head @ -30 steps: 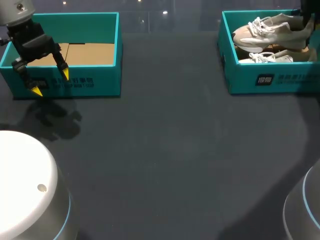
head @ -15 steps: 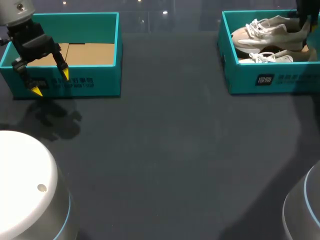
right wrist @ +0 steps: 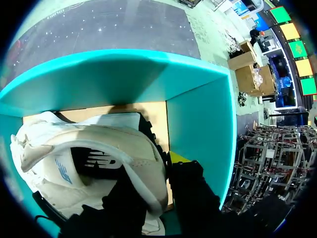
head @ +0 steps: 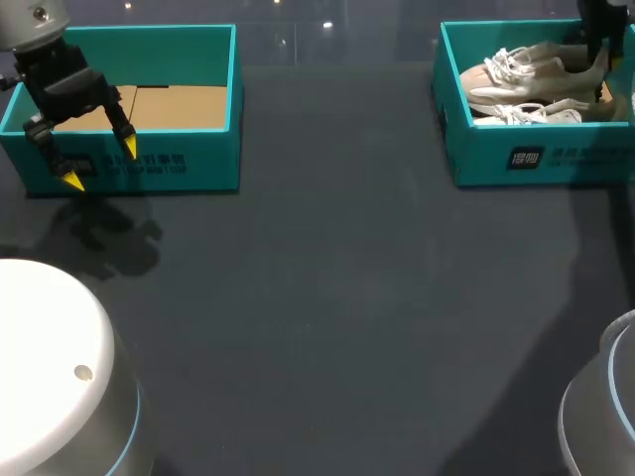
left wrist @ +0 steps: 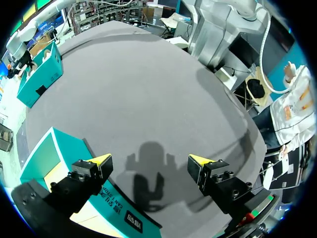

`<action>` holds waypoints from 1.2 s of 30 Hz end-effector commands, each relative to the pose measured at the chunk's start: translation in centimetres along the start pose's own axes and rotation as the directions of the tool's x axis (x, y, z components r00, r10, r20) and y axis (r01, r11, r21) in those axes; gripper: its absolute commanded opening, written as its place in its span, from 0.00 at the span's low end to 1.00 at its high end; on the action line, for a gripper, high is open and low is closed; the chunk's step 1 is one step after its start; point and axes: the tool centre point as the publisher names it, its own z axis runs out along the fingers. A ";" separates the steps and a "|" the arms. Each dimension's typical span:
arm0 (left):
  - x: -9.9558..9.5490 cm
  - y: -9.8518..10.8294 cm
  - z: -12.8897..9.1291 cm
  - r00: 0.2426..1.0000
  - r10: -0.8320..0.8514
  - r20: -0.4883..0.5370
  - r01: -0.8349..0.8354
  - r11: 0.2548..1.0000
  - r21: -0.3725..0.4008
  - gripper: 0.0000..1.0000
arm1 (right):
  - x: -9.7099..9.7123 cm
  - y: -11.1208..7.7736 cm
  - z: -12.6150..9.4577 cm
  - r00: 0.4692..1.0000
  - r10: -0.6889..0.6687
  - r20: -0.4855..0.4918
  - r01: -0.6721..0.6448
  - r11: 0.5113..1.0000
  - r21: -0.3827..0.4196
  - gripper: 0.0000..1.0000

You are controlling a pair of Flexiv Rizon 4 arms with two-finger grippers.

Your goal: Take the shoe out of the shoebox, open the shoe tongue, remove and reinsert the insole, then place the shoe into the shoebox

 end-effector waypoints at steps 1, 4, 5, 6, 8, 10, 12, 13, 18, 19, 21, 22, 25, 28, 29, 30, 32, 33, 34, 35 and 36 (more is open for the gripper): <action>0.0 0.0 0.0 1.000 0.001 -0.002 -0.001 1.000 -0.001 1.00 | 0.2 0.9 0.8 1.000 -0.007 -0.012 0.007 1.000 0.013 0.00; 0.0 0.0 0.0 1.000 0.001 -0.002 -0.001 1.000 -0.001 1.00 | 0.4 0.7 1.5 0.999 -0.015 -0.030 0.015 1.000 0.019 0.00; 0.0 0.0 0.0 1.000 0.001 -0.002 -0.001 1.000 -0.001 1.00 | 0.5 0.6 1.6 0.999 -0.016 -0.034 0.016 1.000 0.019 0.00; 0.0 0.0 0.0 1.000 0.001 -0.002 -0.001 1.000 -0.001 1.00 | 0.6 0.5 1.7 0.999 -0.015 -0.041 0.016 1.000 0.021 0.00; 0.0 0.0 0.0 1.000 0.001 -0.002 -0.001 1.000 -0.001 1.00 | 0.7 0.3 1.9 0.998 -0.017 -0.065 0.019 1.000 0.019 0.00; 0.0 0.0 0.0 1.000 0.001 -0.002 -0.001 1.000 -0.001 1.00 | 0.6 0.2 2.1 0.997 -0.015 -0.073 0.016 1.000 0.022 0.00; 0.0 0.0 0.0 1.000 0.001 -0.002 -0.001 1.000 -0.001 1.00 | 0.6 0.2 2.1 0.997 -0.015 -0.077 0.017 1.000 0.021 0.00; 0.0 0.0 0.0 1.000 0.001 -0.002 -0.001 1.000 -0.001 1.00 | 0.6 0.2 2.1 0.997 -0.016 -0.076 0.017 1.000 0.021 0.00; 0.0 0.0 0.0 1.000 0.001 -0.002 -0.001 1.000 -0.001 1.00 | 0.7 0.2 1.8 0.997 -0.020 -0.076 0.022 1.000 0.019 0.17; 0.0 0.0 0.0 1.000 0.001 -0.002 -0.001 1.000 -0.001 1.00 | 0.8 0.2 1.7 0.997 -0.021 -0.075 0.023 1.000 0.018 0.21; 0.0 0.0 0.0 1.000 0.001 -0.002 -0.001 1.000 -0.001 1.00 | 0.9 0.2 1.6 0.997 -0.024 -0.075 0.025 1.000 0.017 0.36; 0.0 0.0 0.0 1.000 0.001 -0.002 -0.001 1.000 -0.001 1.00 | 0.9 0.1 1.4 0.997 -0.025 -0.075 0.026 1.000 0.015 0.43; 0.0 0.0 0.0 1.000 0.001 -0.002 -0.001 1.000 -0.001 1.00 | 0.9 0.0 0.8 0.996 -0.029 -0.080 0.030 1.000 0.006 0.62; 0.0 0.0 0.0 1.000 0.001 -0.002 -0.001 1.000 -0.001 1.00 | 0.7 -0.4 -0.4 0.995 -0.027 -0.096 0.026 1.000 -0.011 1.00; 0.0 0.0 0.0 1.000 0.001 -0.002 -0.001 1.000 -0.001 1.00 | 0.7 -0.5 -0.9 0.995 -0.027 -0.098 0.026 1.000 -0.016 1.00; 0.0 0.0 0.0 1.000 0.001 -0.002 -0.001 1.000 -0.001 1.00 | 0.6 -0.6 -1.3 0.995 -0.028 -0.098 0.026 0.999 -0.018 1.00; 0.0 0.0 0.0 1.000 0.001 -0.002 -0.001 1.000 -0.001 1.00 | 0.5 -1.0 -2.3 0.994 -0.030 -0.107 0.028 0.999 -0.027 1.00; 0.0 0.0 0.0 1.000 0.001 -0.002 -0.001 1.000 -0.001 1.00 | 0.5 -1.2 -2.9 0.993 -0.032 -0.111 0.029 0.999 -0.028 1.00; 0.0 0.0 0.0 1.000 0.001 -0.002 -0.001 1.000 -0.001 1.00 | 0.4 -1.5 -3.5 0.992 -0.033 -0.123 0.030 0.999 -0.033 1.00; 0.0 0.0 0.0 1.000 0.001 -0.002 -0.001 1.000 -0.001 1.00 | 0.4 -1.7 -4.1 0.991 -0.034 -0.129 0.030 0.999 -0.033 1.00; 0.0 0.0 0.0 1.000 0.001 -0.002 -0.001 1.000 -0.001 1.00 | 0.5 -2.0 -4.8 0.991 -0.036 -0.133 0.032 0.999 -0.033 1.00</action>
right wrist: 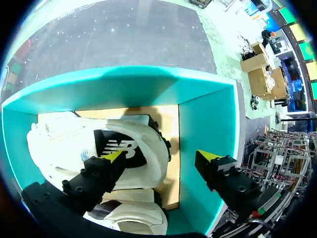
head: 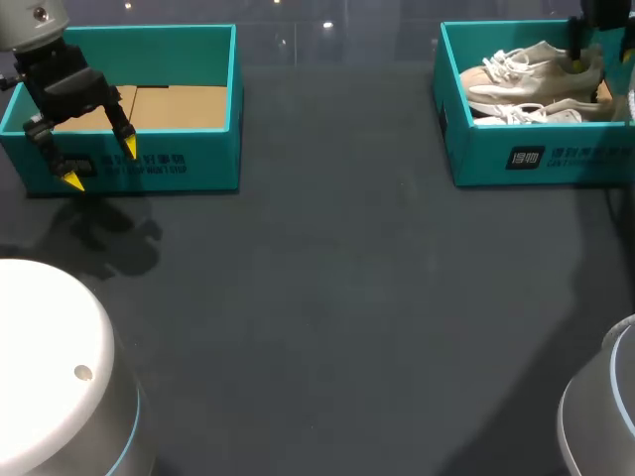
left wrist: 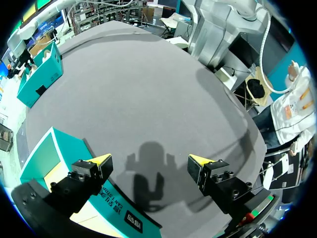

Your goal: Take the shoe out of the shoebox, open the shoe tongue, remove and reinsert the insole, then place the shoe into the shoebox

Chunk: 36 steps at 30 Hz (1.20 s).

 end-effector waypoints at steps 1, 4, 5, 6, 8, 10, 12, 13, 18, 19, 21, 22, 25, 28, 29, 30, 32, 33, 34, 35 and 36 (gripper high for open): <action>0.0 0.0 0.0 1.000 0.001 -0.002 -0.001 1.000 -0.001 1.00 | 0.1 -2.7 -3.9 1.000 -0.006 -0.015 0.005 1.000 -0.031 1.00; 0.0 0.0 0.0 1.000 0.001 -0.002 -0.001 1.000 -0.001 1.00 | 0.8 -3.6 -5.9 1.000 -0.020 -0.016 0.019 0.999 -0.040 1.00; 0.0 0.0 0.0 1.000 0.001 -0.002 -0.001 1.000 -0.001 1.00 | 1.0 -3.9 -6.5 1.000 -0.022 -0.016 0.021 0.999 -0.042 1.00; 0.0 0.0 0.0 1.000 0.001 -0.002 -0.001 1.000 -0.001 1.00 | 1.1 -4.3 -7.2 1.000 -0.027 -0.015 0.026 0.998 -0.049 1.00; 0.0 0.0 0.0 1.000 0.001 -0.002 -0.001 1.000 -0.001 1.00 | 1.4 -5.0 -8.3 0.999 -0.036 -0.022 0.035 0.997 -0.064 1.00; 0.0 0.0 0.0 1.000 0.001 -0.002 -0.001 1.000 -0.001 1.00 | 1.8 -5.9 -9.5 0.998 -0.057 -0.028 0.055 0.995 -0.081 1.00; 0.0 0.0 0.0 1.000 0.001 -0.002 -0.001 1.000 -0.001 1.00 | 2.2 -6.6 -10.5 0.996 -0.078 -0.034 0.075 0.994 -0.081 1.00; 0.0 0.0 0.0 1.000 0.001 -0.002 -0.001 1.000 -0.001 1.00 | 2.4 -7.0 -11.0 0.996 -0.086 -0.035 0.083 0.993 -0.084 1.00; 0.0 0.0 0.0 1.000 0.001 -0.002 -0.001 1.000 -0.001 1.00 | 3.5 -9.3 -13.0 0.995 -0.098 -0.026 0.095 0.992 -0.087 1.00; 0.0 0.0 0.0 1.000 0.001 -0.002 -0.001 1.000 -0.001 1.00 | 3.7 -9.8 -13.4 0.995 -0.098 -0.026 0.096 0.991 -0.091 1.00; 0.0 0.0 0.0 1.000 0.001 -0.002 -0.001 1.000 -0.001 1.00 | 4.1 -10.8 -14.0 0.995 -0.098 -0.024 0.095 0.991 -0.094 1.00; 0.0 0.0 0.0 1.000 0.001 -0.002 -0.001 1.000 -0.001 1.00 | 4.3 -11.2 -14.3 0.995 -0.099 -0.023 0.096 0.991 -0.097 1.00; 0.0 0.0 0.0 1.000 0.001 -0.002 -0.001 1.000 -0.001 1.00 | 5.2 -12.7 -15.1 0.995 -0.100 -0.022 0.098 0.990 -0.099 1.00; 0.0 0.0 0.0 1.000 0.001 -0.002 -0.001 1.000 -0.001 1.00 | 6.2 -14.2 -15.8 0.993 -0.112 -0.037 0.108 0.988 -0.115 1.00; 0.0 0.0 0.0 1.000 0.001 -0.002 -0.001 1.000 -0.001 1.00 | 6.2 -14.2 -15.8 0.993 -0.112 -0.037 0.108 0.988 -0.115 1.00; 0.0 0.0 0.0 1.000 0.001 -0.002 -0.001 1.000 -0.001 1.00 | 6.2 -14.2 -15.8 0.993 -0.112 -0.037 0.108 0.988 -0.115 1.00; 0.0 0.0 0.0 1.000 0.001 -0.002 -0.001 1.000 -0.001 1.00 | 6.2 -14.2 -15.8 0.993 -0.112 -0.037 0.108 0.988 -0.115 1.00; 0.1 -0.1 -0.5 0.999 -0.036 0.003 0.036 0.999 0.000 1.00 | 6.2 -14.2 -15.8 0.993 -0.112 -0.037 0.108 0.988 -0.115 1.00; 0.1 -0.4 -1.0 0.996 -0.087 0.014 0.087 0.996 0.000 1.00 | 6.2 -14.2 -15.8 0.993 -0.112 -0.037 0.108 0.988 -0.115 1.00; 0.2 -0.8 -1.3 0.987 -0.160 0.026 0.160 0.987 0.001 1.00 | 6.2 -14.2 -15.8 0.993 -0.112 -0.037 0.108 0.988 -0.115 1.00; 0.2 -1.0 -1.7 0.970 -0.238 0.042 0.238 0.971 -0.002 1.00 | 6.2 -14.2 -15.8 0.993 -0.112 -0.037 0.108 0.988 -0.115 1.00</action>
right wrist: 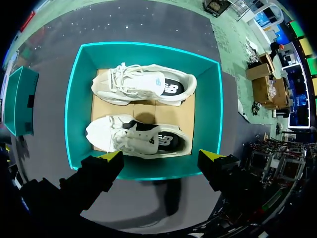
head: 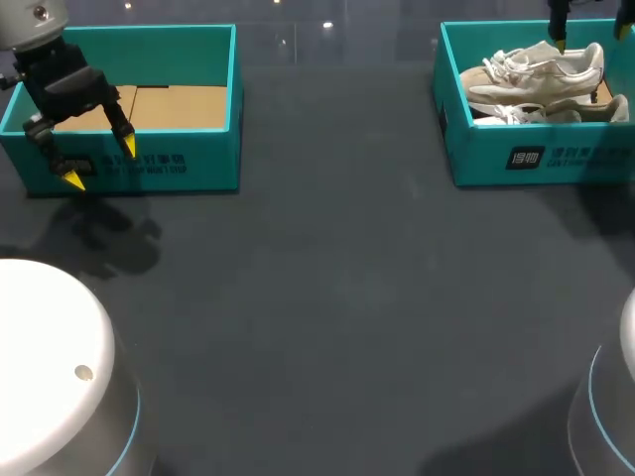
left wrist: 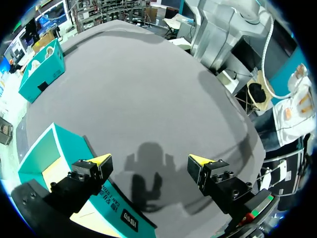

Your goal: Take the shoe out of the shoebox, open the shoe tongue, remove and reinsert the insole, then place the shoe into the shoebox

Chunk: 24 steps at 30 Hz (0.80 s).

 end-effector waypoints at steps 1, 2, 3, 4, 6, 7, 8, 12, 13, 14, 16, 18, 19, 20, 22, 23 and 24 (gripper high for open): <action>0.3 -1.0 -1.6 0.966 -0.254 0.049 0.254 0.967 -0.009 1.00 | -0.1 -1.5 0.0 1.000 0.000 -0.002 0.000 0.995 -0.095 1.00; 0.0 -1.2 -2.1 0.933 -0.358 0.034 0.359 0.933 -0.010 1.00 | -0.1 -1.5 0.0 1.000 0.000 -0.002 0.000 0.995 -0.095 1.00; -0.2 -1.2 -2.4 0.896 -0.442 0.052 0.443 0.896 -0.019 1.00 | -0.1 -1.5 0.0 1.000 0.000 -0.002 0.000 0.995 -0.095 1.00; -0.4 -1.1 -2.7 0.842 -0.534 0.082 0.537 0.843 -0.026 1.00 | -0.1 -1.5 0.0 1.000 0.000 -0.002 0.000 0.995 -0.095 1.00; -0.8 -0.5 -3.4 0.760 -0.645 0.079 0.648 0.761 -0.019 1.00 | -0.1 -1.5 0.0 1.000 0.000 -0.002 0.000 0.995 -0.095 1.00; -0.7 -0.1 -3.8 0.736 -0.675 0.048 0.676 0.737 -0.012 1.00 | -0.1 -1.5 0.0 1.000 0.000 -0.002 0.000 0.995 -0.095 1.00; -0.8 0.2 -4.2 0.673 -0.738 0.044 0.739 0.673 -0.016 1.00 | -0.1 -1.5 0.0 1.000 0.000 -0.002 0.000 0.995 -0.095 1.00; -1.7 2.2 -5.4 0.221 -0.926 0.305 0.961 0.260 0.091 1.00 | -0.1 -1.5 0.0 1.000 0.000 -0.002 0.000 0.995 -0.095 1.00; -1.7 2.2 -5.4 0.221 -0.926 0.305 0.961 0.260 0.091 1.00 | -0.1 -1.5 0.0 1.000 0.000 -0.002 0.000 0.995 -0.095 1.00; -1.7 2.2 -5.4 0.221 -0.926 0.305 0.961 0.260 0.091 1.00 | -0.1 -1.5 0.0 1.000 0.000 -0.002 0.000 0.995 -0.095 1.00; -1.7 2.2 -5.4 0.221 -0.926 0.305 0.961 0.260 0.091 1.00 | -0.1 -1.5 0.0 1.000 0.000 -0.002 0.000 0.995 -0.095 1.00; -1.7 2.2 -5.4 0.221 -0.926 0.305 0.961 0.260 0.091 1.00 | -0.1 -1.5 0.0 1.000 0.000 -0.002 0.000 0.995 -0.095 1.00; -1.7 2.2 -5.4 0.221 -0.926 0.305 0.961 0.260 0.091 1.00 | -0.1 -1.5 0.0 1.000 0.000 -0.002 0.000 0.995 -0.095 1.00; -1.7 2.2 -5.4 0.221 -0.926 0.305 0.961 0.260 0.091 1.00 | -0.1 -1.5 0.0 1.000 0.000 -0.002 0.000 0.995 -0.095 1.00; -1.7 2.2 -5.4 0.221 -0.926 0.305 0.961 0.260 0.091 1.00 | -0.1 -1.5 0.0 1.000 0.000 -0.002 0.000 0.995 -0.095 1.00; -1.7 2.2 -5.4 0.221 -0.926 0.305 0.961 0.260 0.091 1.00 | 0.2 -1.8 -0.1 0.999 0.036 0.014 -0.035 0.997 -0.074 1.00; -1.7 1.8 -5.0 0.150 -0.941 0.302 0.978 0.186 0.095 1.00 | 0.7 -2.3 -0.1 0.999 0.047 0.021 -0.045 0.996 -0.072 1.00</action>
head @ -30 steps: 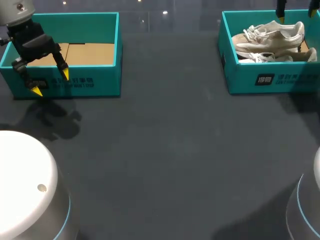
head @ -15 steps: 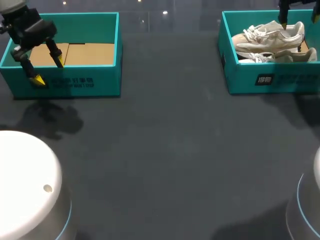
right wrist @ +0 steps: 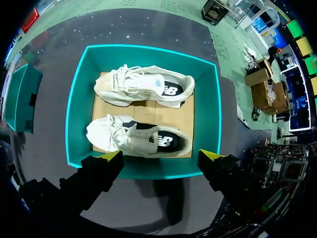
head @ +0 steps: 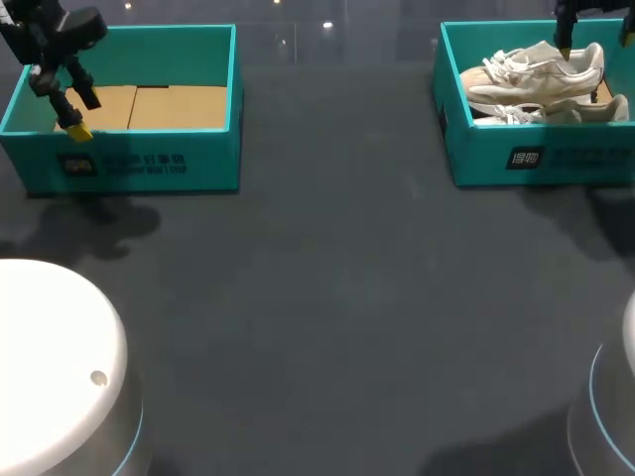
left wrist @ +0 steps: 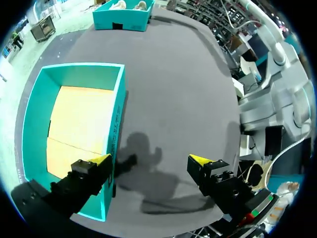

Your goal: Take the shoe out of the shoebox, open the shoe tongue, remove and reinsert the insole, then place the shoe into the shoebox

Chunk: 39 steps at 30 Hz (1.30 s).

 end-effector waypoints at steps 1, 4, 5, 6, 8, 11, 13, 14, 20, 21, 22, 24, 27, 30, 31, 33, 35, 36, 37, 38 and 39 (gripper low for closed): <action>1.8 -0.3 0.8 0.774 -0.597 0.212 0.604 0.796 0.037 1.00 | 1.1 -1.4 -0.4 0.999 0.048 0.024 -0.048 0.999 0.013 1.00; 2.7 0.1 0.7 0.670 -0.715 0.201 0.724 0.689 0.039 1.00 | 2.1 -3.1 -0.5 0.995 0.085 0.046 -0.086 0.996 0.031 1.00; 2.8 0.1 0.7 0.589 -0.781 0.207 0.792 0.609 0.046 1.00 | 2.3 -3.7 -0.6 0.995 0.088 0.037 -0.089 0.996 0.028 1.00; 2.7 0.1 0.8 0.528 -0.818 0.229 0.831 0.553 0.059 1.00 | 2.5 -4.2 -0.5 0.994 0.099 0.037 -0.100 0.994 0.035 1.00; 2.2 0.2 1.0 0.442 -0.872 0.211 0.887 0.460 0.040 1.00 | 2.7 -5.1 -0.5 0.994 0.105 0.031 -0.106 0.994 0.039 1.00; 0.9 0.3 1.1 0.271 -0.935 0.231 0.956 0.289 0.049 1.00 | 2.9 -6.2 -0.3 0.994 0.112 0.016 -0.113 0.993 0.046 1.00; 0.0 0.6 0.7 0.140 -0.964 0.225 0.988 0.152 0.038 1.00 | 3.0 -6.8 -0.1 0.993 0.119 0.013 -0.120 0.992 0.051 1.00; -0.3 0.7 0.4 0.072 -0.969 0.238 0.993 0.091 0.070 1.00 | 3.0 -7.0 -0.1 0.993 0.117 0.006 -0.117 0.992 0.055 1.00; -2.6 1.9 -2.3 -0.149 -0.964 0.218 0.982 -0.118 0.149 1.00 | 3.1 -8.2 -0.2 0.991 0.129 -0.014 -0.128 0.989 0.070 1.00; -3.1 2.1 -2.7 -0.181 -0.960 0.213 0.976 -0.148 0.161 1.00 | 3.2 -8.4 -0.2 0.992 0.127 -0.018 -0.126 0.989 0.075 1.00; -3.5 2.2 -3.0 -0.210 -0.952 0.224 0.969 -0.173 0.174 1.00 | 3.2 -8.5 -0.3 0.991 0.132 -0.019 -0.130 0.988 0.082 1.00; -3.7 2.4 -3.2 -0.237 -0.944 0.230 0.965 -0.201 0.167 1.00 | 3.3 -8.8 -0.5 0.991 0.131 -0.022 -0.128 0.987 0.094 1.00; -3.7 2.9 -3.3 -0.301 -0.923 0.240 0.949 -0.264 0.174 1.00 | 3.6 -9.2 -0.9 0.990 0.139 -0.032 -0.135 0.986 0.101 1.00; -4.2 3.5 -3.5 -0.365 -0.897 0.249 0.928 -0.328 0.176 1.00 | 4.0 -9.5 -1.0 0.989 0.142 -0.049 -0.137 0.985 0.106 1.00; -4.1 3.6 -3.3 -0.369 -0.896 0.245 0.927 -0.337 0.165 1.00 | 4.1 -9.5 -1.0 0.988 0.143 -0.059 -0.136 0.985 0.109 1.00; -4.1 3.8 -3.2 -0.410 -0.877 0.250 0.910 -0.374 0.180 1.00 | 4.2 -9.4 -1.0 0.985 0.146 -0.088 -0.135 0.984 0.116 1.00; -4.1 3.9 -3.1 -0.431 -0.870 0.237 0.900 -0.399 0.175 1.00 | 4.2 -9.3 -0.9 0.985 0.150 -0.091 -0.138 0.983 0.119 1.00; -4.1 4.0 -3.2 -0.440 -0.866 0.237 0.896 -0.406 0.179 1.00 | 4.2 -9.3 -0.9 0.985 0.150 -0.091 -0.138 0.983 0.119 1.00; -4.0 4.0 -3.1 -0.437 -0.868 0.236 0.898 -0.406 0.170 1.00 | 4.2 -9.3 -0.9 0.985 0.150 -0.091 -0.138 0.983 0.119 1.00; -4.0 4.0 -3.1 -0.437 -0.868 0.236 0.898 -0.406 0.170 1.00 | 4.2 -9.3 -0.9 0.985 0.150 -0.091 -0.138 0.983 0.119 1.00; -4.0 4.0 -3.1 -0.437 -0.868 0.236 0.898 -0.406 0.170 1.00 | 4.2 -9.3 -0.9 0.985 0.150 -0.091 -0.138 0.983 0.119 1.00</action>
